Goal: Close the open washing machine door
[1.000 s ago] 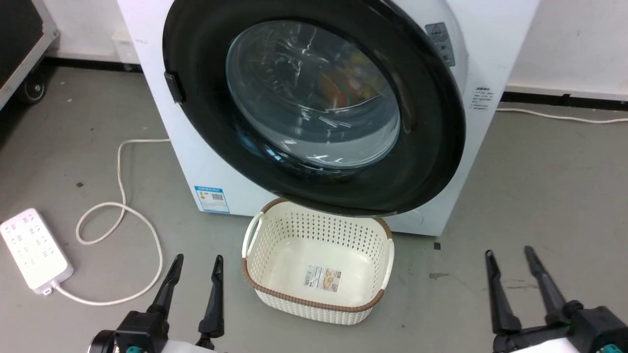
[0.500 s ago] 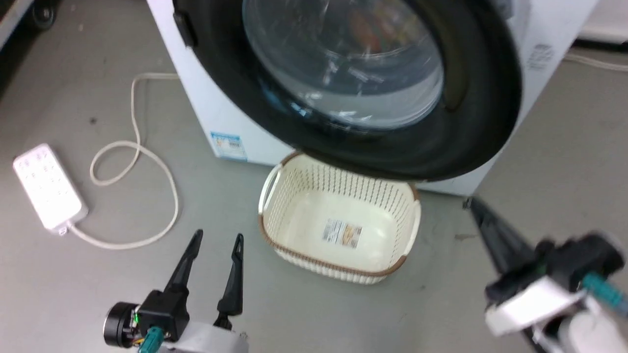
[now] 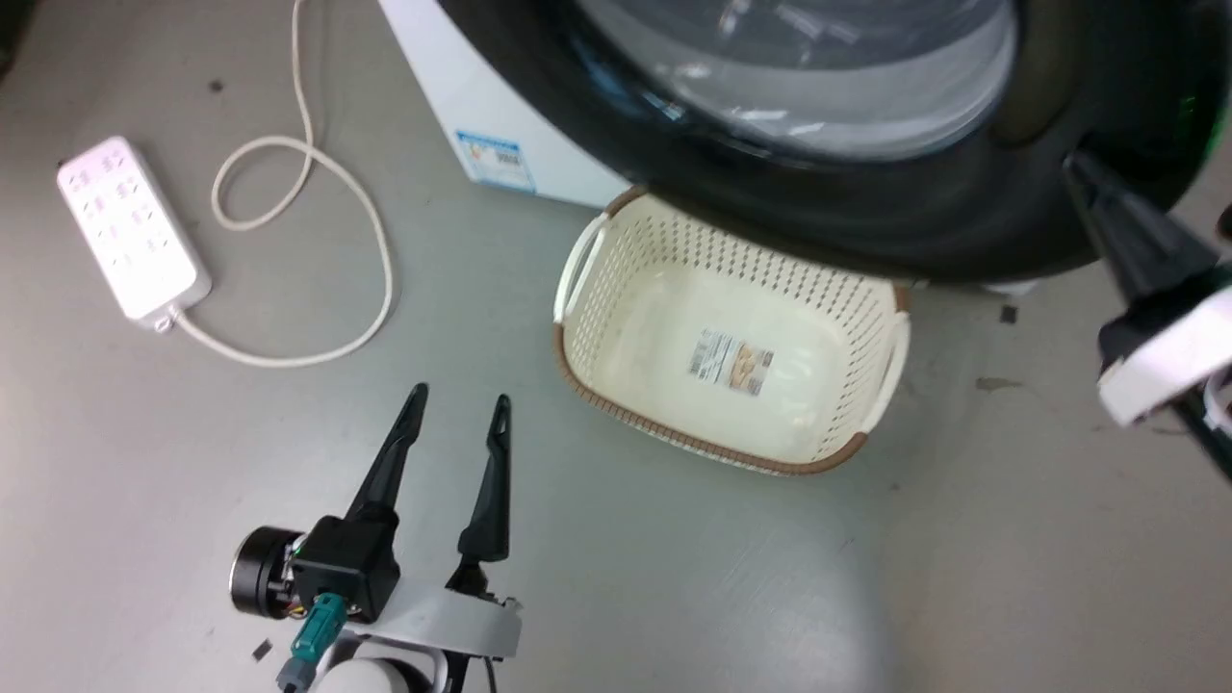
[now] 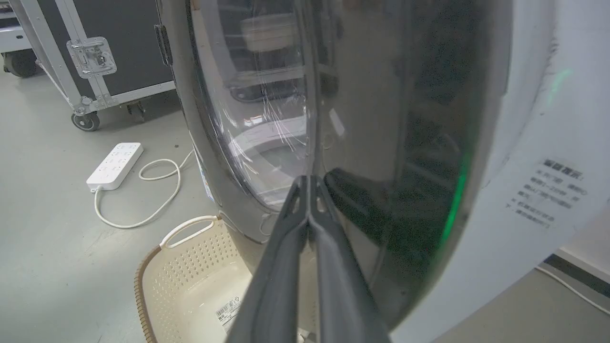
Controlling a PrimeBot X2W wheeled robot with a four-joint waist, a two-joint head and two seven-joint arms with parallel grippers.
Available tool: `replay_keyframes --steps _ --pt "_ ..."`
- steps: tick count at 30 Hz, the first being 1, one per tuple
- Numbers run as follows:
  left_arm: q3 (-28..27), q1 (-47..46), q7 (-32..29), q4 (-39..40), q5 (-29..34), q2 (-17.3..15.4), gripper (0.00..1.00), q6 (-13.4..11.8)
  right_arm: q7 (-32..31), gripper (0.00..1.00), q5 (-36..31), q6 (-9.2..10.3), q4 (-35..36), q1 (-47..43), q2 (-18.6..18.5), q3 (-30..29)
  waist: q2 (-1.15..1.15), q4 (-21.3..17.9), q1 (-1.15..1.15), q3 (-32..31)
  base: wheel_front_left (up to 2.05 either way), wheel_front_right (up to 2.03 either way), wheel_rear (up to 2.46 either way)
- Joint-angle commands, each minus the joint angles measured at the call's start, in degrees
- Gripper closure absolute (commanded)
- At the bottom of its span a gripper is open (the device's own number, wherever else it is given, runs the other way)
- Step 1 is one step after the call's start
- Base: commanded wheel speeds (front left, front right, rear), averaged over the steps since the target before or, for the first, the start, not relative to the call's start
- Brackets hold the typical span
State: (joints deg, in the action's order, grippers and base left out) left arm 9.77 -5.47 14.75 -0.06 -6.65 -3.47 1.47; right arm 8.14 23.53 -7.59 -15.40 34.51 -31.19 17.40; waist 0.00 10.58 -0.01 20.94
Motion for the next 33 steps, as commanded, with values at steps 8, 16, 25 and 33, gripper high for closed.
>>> replay_keyframes --steps 8,16,25,33 --pt "0.40 -2.00 0.25 1.19 0.40 0.42 0.00 -0.72 -0.66 1.00 3.20 0.10 -7.99 10.35 -2.45 -1.04 0.00 1.78 0.01 4.29 0.00 0.00 0.00" --pt "0.62 -3.10 0.25 1.26 0.58 0.52 0.00 -1.07 -1.73 1.00 4.16 0.10 -15.22 18.36 -1.69 -3.37 0.00 1.59 0.01 6.14 0.00 0.00 0.00" --pt "1.15 -3.71 0.25 0.83 0.86 0.57 0.00 -1.60 0.38 1.00 4.05 0.10 -21.56 21.38 1.38 -5.17 0.00 1.01 0.01 5.28 0.00 0.00 0.00" --pt "0.04 -2.45 0.25 -0.22 -0.31 0.58 0.00 -1.45 4.45 1.00 4.46 0.10 -22.55 15.34 2.82 -3.24 0.00 -0.59 0.01 -1.51 0.00 0.00 0.00"
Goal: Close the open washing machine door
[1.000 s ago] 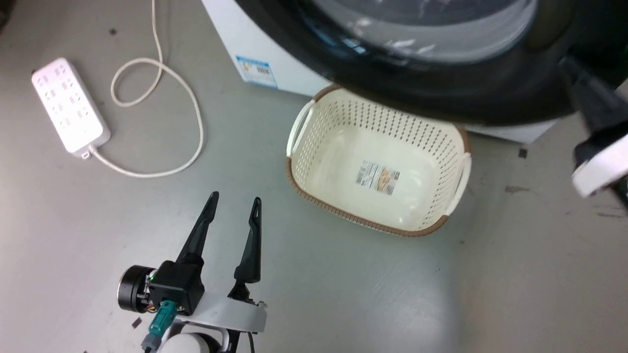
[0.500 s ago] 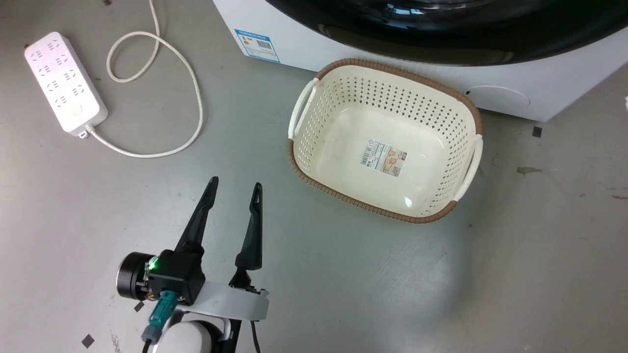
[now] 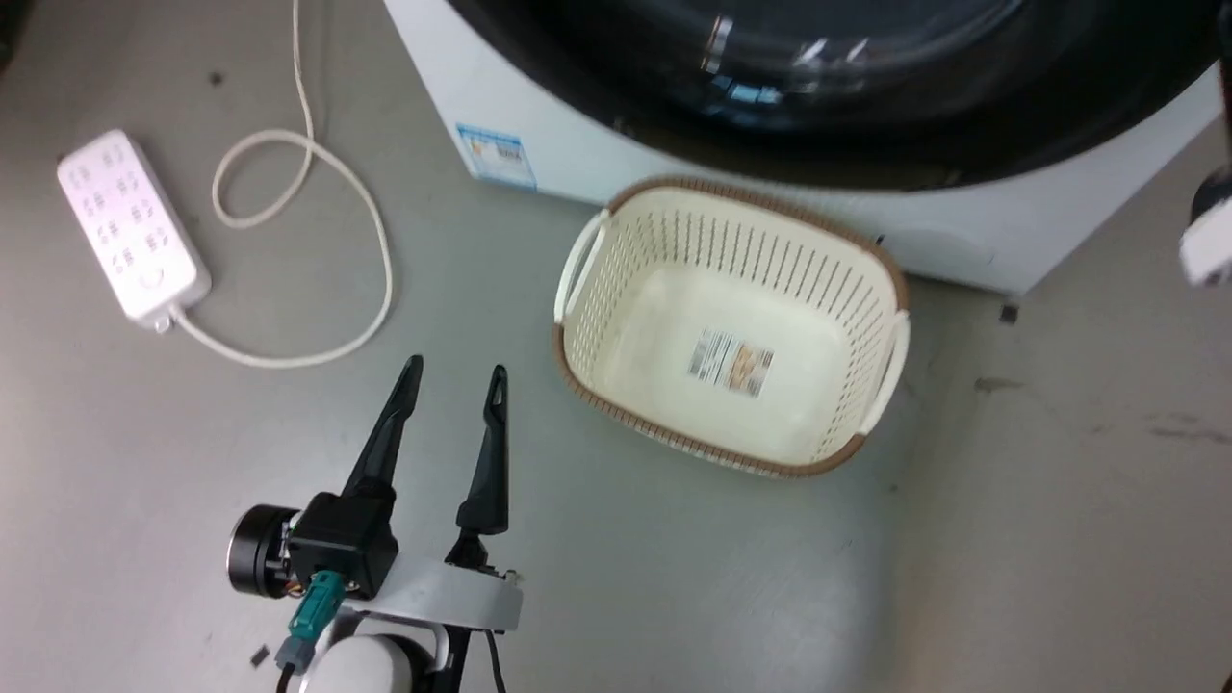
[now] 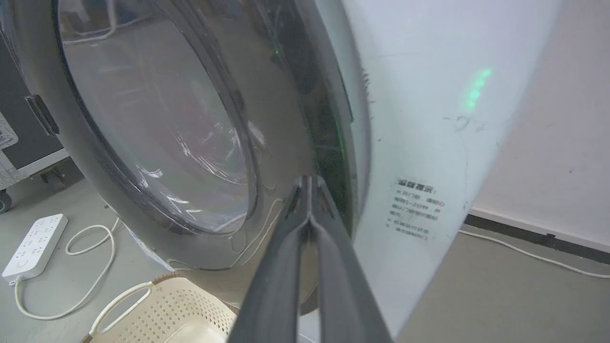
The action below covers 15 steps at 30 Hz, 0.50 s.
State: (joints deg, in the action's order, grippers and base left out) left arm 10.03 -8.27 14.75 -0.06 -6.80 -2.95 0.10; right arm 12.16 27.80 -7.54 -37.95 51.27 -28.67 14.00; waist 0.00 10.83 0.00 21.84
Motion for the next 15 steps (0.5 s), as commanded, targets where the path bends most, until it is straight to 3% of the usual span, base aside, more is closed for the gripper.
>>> replay_keyframes --steps 1,2,7,15 --pt "-0.45 0.66 0.25 -0.46 -0.36 0.06 0.00 -0.01 0.93 0.67 0.14 0.05 0.31 -2.86 0.53 0.29 0.00 -1.19 0.00 -3.59 0.00 0.00 0.00" --pt "-0.64 0.95 0.25 -0.71 -0.50 0.06 0.00 0.11 1.41 0.00 -0.04 0.05 0.86 -4.47 0.74 0.33 0.00 -1.49 0.00 -4.82 0.00 0.00 0.00" --pt "-1.90 2.89 0.25 -1.66 -0.98 0.07 0.00 0.53 2.55 0.00 -0.21 0.05 5.79 -14.66 3.05 -1.34 0.00 -3.28 0.00 -11.06 0.00 0.00 0.00" --pt "-3.89 6.99 0.25 -3.45 -0.93 0.05 0.00 1.27 2.82 0.00 -6.63 0.05 18.22 -31.74 10.57 -11.17 0.00 -6.22 0.00 -18.63 0.00 0.00 0.00"
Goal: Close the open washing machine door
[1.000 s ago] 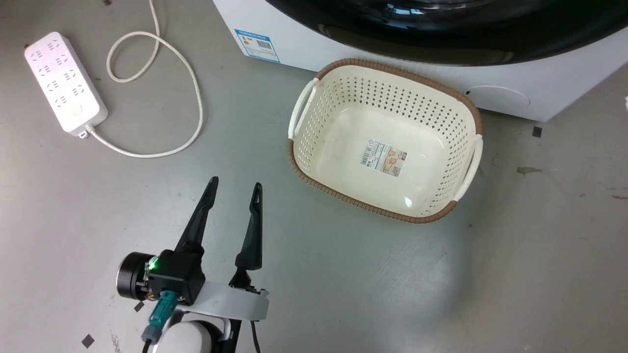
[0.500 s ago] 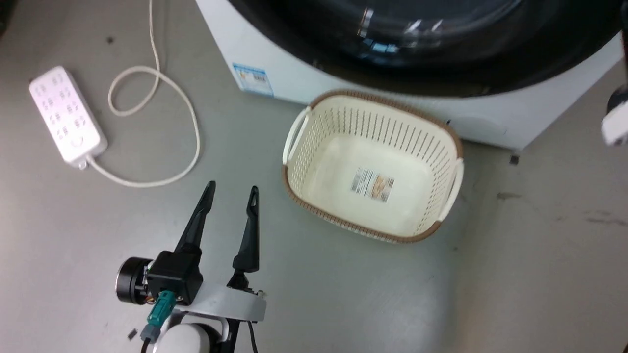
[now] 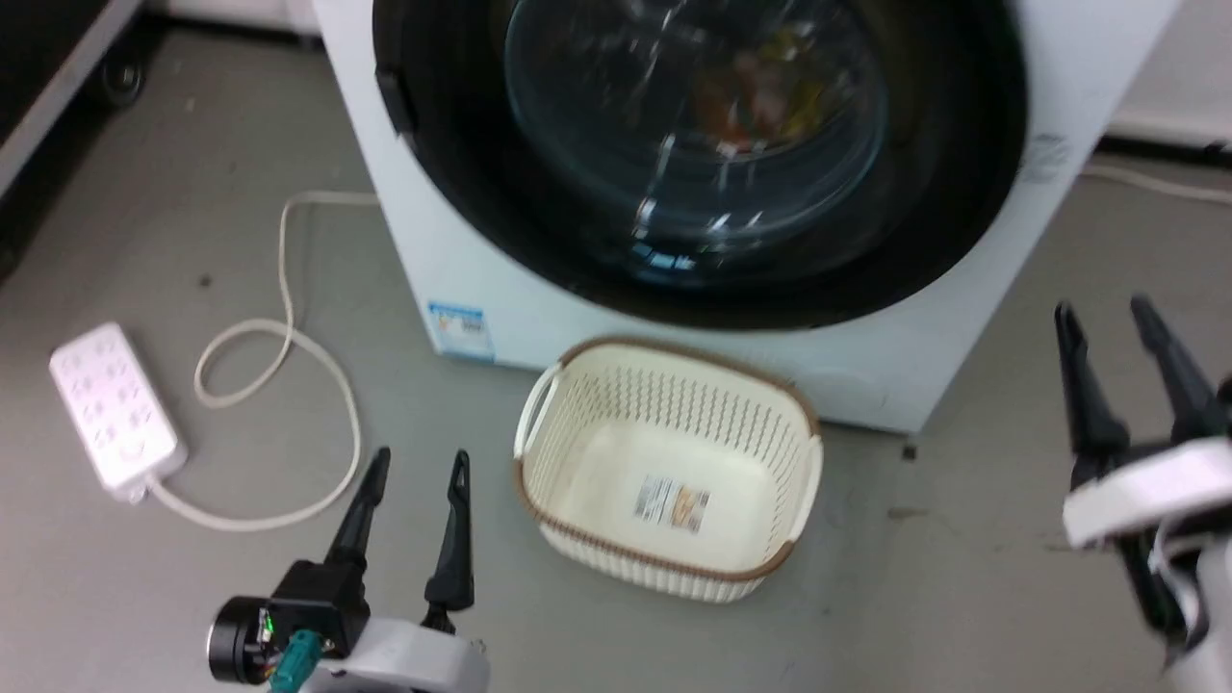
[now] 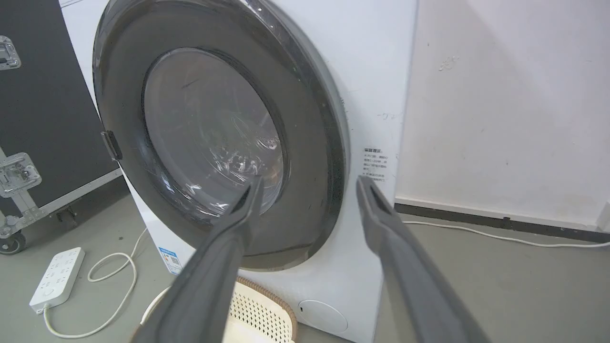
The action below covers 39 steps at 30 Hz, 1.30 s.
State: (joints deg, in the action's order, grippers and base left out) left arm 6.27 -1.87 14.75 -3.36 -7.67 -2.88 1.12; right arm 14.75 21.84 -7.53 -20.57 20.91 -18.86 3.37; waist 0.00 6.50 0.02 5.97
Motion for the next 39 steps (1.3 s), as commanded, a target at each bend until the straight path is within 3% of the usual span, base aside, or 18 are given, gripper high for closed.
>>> replay_keyframes --steps 1,7,12,22,33,34,39 --pt "-0.09 0.98 0.25 -0.46 0.23 -0.13 0.00 0.53 0.23 0.00 -1.92 0.04 2.69 -3.46 2.15 -2.07 0.00 -2.16 -0.02 -3.37 0.00 0.00 0.00" --pt "0.08 2.35 0.25 -2.01 0.56 -0.13 0.00 1.51 0.24 0.00 -8.23 0.04 12.03 -13.67 10.50 -8.54 0.00 -3.14 -0.02 -5.44 0.00 0.00 0.00" --pt "0.83 2.68 0.25 -3.05 0.83 -0.12 0.00 2.03 0.24 0.00 -11.82 0.04 17.72 -19.97 14.54 -11.90 0.00 -3.33 -0.02 -6.12 0.00 0.00 0.00" --pt "0.75 2.79 0.25 -4.79 1.87 -0.36 0.00 2.23 0.24 0.00 -14.50 0.04 20.04 -27.09 15.94 -11.98 0.00 -3.25 -0.02 -6.61 0.00 0.00 0.00" --pt "0.58 3.00 0.25 -5.52 2.00 -0.29 0.00 2.07 0.25 0.00 -14.19 0.04 19.85 -27.61 15.97 -10.95 0.00 -3.13 -0.02 -6.77 0.00 0.00 0.00" --pt "0.58 2.23 -0.02 -5.43 1.81 -0.15 1.00 2.08 -0.02 1.00 -14.27 0.00 19.66 -27.26 15.72 -10.99 0.00 -3.13 -0.02 -6.77 0.00 0.00 0.00" --pt "0.49 2.20 -0.32 -5.29 1.88 -0.10 1.00 2.04 -0.26 1.00 -14.39 0.00 19.63 -27.13 15.71 -10.89 0.00 -3.19 -0.02 -6.77 0.00 0.00 0.00"
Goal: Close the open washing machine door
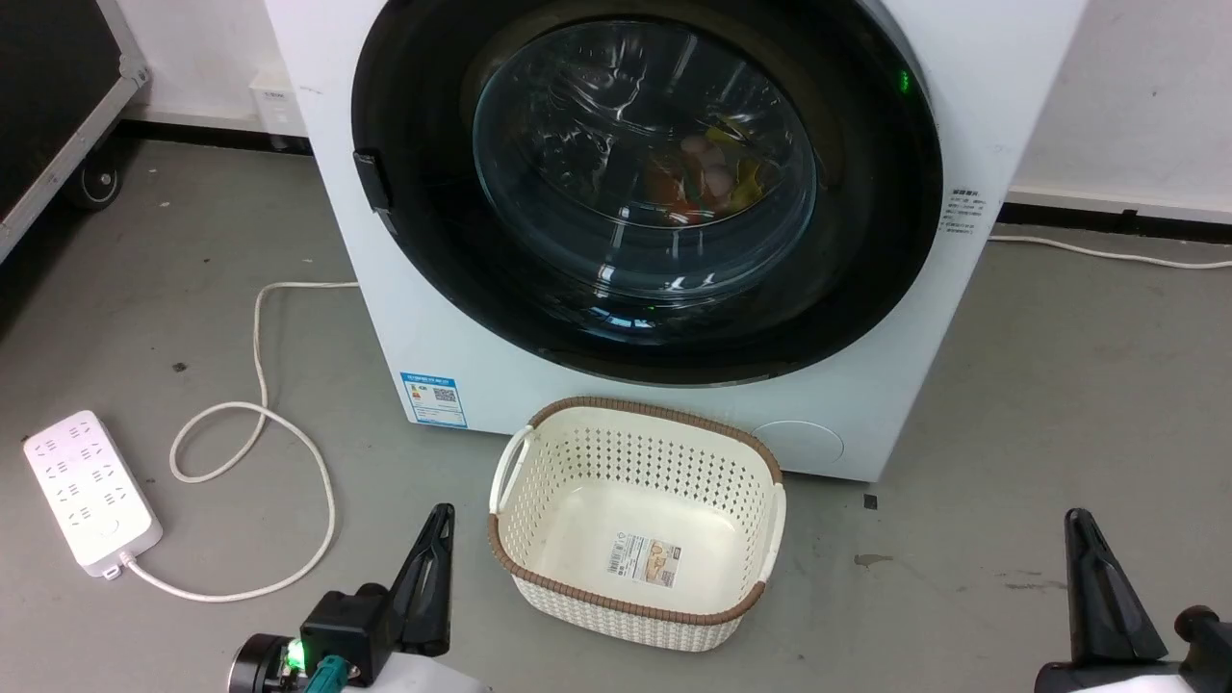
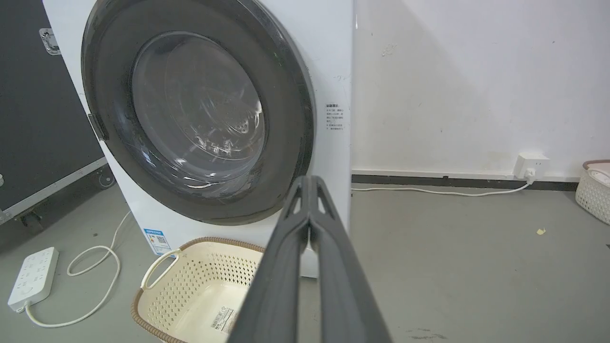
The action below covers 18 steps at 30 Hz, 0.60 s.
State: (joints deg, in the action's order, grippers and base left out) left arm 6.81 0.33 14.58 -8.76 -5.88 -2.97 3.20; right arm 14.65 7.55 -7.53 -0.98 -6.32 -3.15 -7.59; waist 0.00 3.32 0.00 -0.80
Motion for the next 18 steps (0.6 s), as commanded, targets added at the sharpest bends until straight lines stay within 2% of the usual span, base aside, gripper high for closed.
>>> replay_keyframes --steps 1,18 --pt "-0.11 -0.01 -0.27 0.19 0.14 -0.01 1.00 -0.08 -0.28 1.00 -0.17 0.00 0.04 0.15 0.01 0.13 0.00 -0.04 0.00 0.01 0.00 0.00 0.00" --pt "-1.04 -0.05 -2.26 1.38 0.94 0.00 1.00 -0.51 -2.28 1.00 -1.20 0.01 0.18 1.01 0.04 1.16 0.00 -0.49 0.00 0.12 0.00 0.00 0.00"
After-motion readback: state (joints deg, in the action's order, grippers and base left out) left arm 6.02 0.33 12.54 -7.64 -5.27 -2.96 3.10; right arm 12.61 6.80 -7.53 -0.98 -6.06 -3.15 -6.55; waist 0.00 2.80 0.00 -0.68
